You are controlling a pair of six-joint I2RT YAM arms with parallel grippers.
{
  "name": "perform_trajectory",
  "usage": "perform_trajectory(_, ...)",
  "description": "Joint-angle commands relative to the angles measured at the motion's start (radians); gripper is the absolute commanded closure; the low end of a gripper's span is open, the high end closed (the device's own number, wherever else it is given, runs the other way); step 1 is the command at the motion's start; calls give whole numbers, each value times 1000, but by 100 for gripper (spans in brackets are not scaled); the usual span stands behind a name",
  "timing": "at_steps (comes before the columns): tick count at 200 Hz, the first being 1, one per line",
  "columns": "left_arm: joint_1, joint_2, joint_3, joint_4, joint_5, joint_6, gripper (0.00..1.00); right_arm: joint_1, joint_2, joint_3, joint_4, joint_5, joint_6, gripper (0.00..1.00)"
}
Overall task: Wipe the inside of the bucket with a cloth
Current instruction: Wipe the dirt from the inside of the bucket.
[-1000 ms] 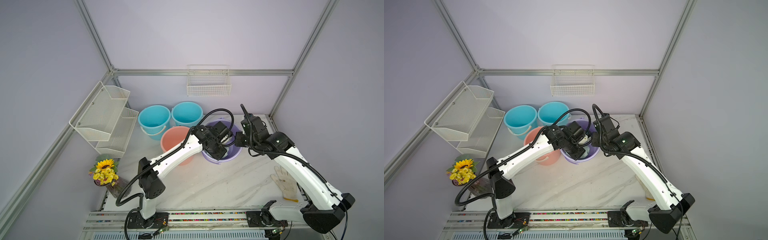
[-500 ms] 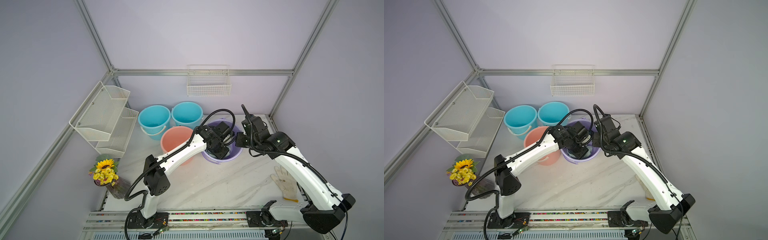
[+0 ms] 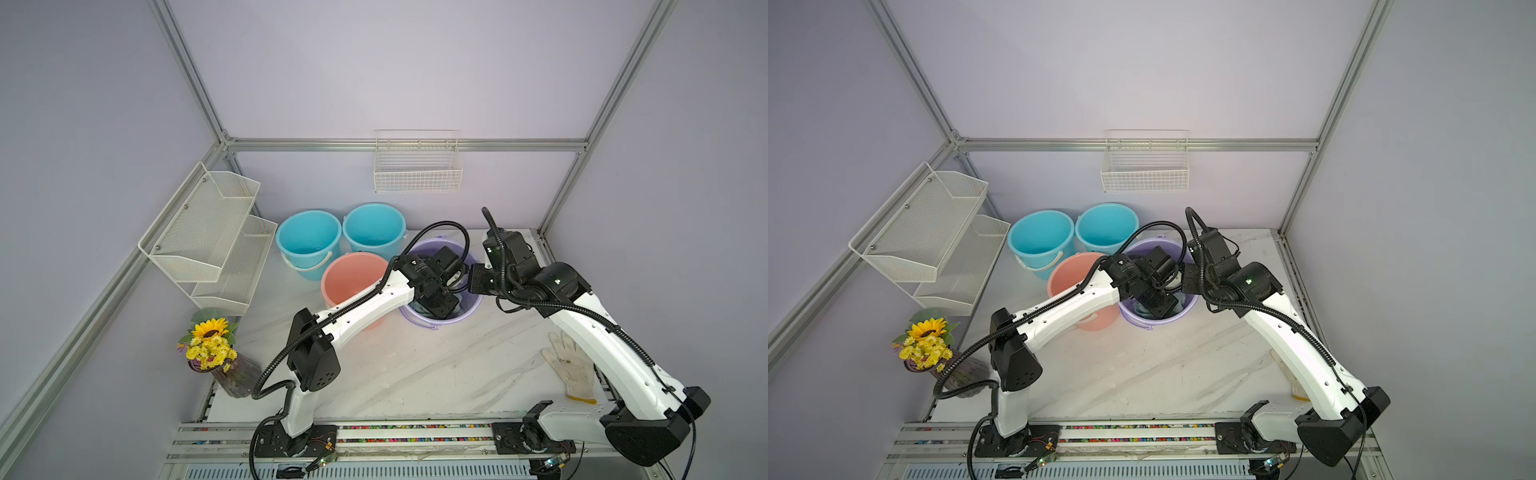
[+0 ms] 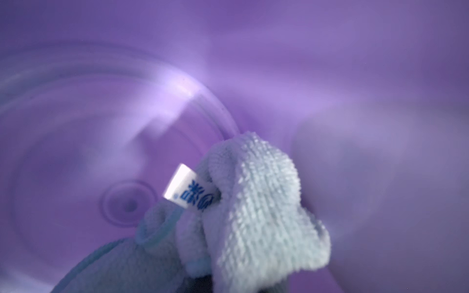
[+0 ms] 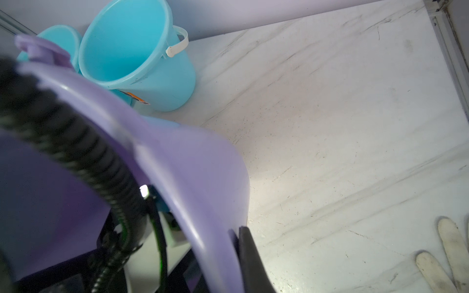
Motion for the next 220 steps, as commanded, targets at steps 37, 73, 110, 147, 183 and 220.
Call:
perform_trajectory(37, -7, -122, 6, -28, 2, -10, 100, 2, 5, 37, 71, 20, 8, 100)
perform_trajectory(73, -7, -193, -8, -100, -46, -6, 100, 2, 18, 45, 63, 22, -3, 100)
perform_trajectory(110, -1, -215, 58, -193, -99, 9, 100, 2, 43, 55, 42, 39, -12, 100)
perform_trajectory(147, -1, -214, 172, -270, -128, 17, 100, 2, 55, 62, 26, 60, -16, 100)
perform_trajectory(183, -1, -221, 205, -310, -145, 24, 100, 3, 62, 68, 16, 60, -21, 100)
perform_trajectory(220, 1, -155, 204, -362, -286, 23, 100, 2, 63, 87, 16, 40, -21, 100)
